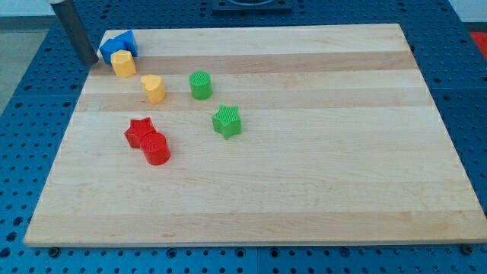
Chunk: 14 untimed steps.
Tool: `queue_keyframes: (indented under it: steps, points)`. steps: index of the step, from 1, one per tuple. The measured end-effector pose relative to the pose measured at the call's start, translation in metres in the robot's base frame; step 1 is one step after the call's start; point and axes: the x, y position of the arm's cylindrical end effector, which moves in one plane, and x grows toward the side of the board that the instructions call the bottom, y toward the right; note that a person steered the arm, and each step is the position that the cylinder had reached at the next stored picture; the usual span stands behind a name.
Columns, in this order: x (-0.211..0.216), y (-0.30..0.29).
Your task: Slightly move the blue cube toward the right
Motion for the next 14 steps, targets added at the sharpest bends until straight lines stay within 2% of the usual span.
queue_keyframes:
  steps: [3,5,7,8,9,11,12,13,14]
  points:
    - [-0.009,0.006]
    - [-0.009,0.033]
    - [-0.021,0.023]
    - [0.005,0.000]
    - [0.054,0.005]
    - [0.161,0.055]
    - [0.168,0.112]
    - [0.148,0.148]
    - [0.124,0.155]
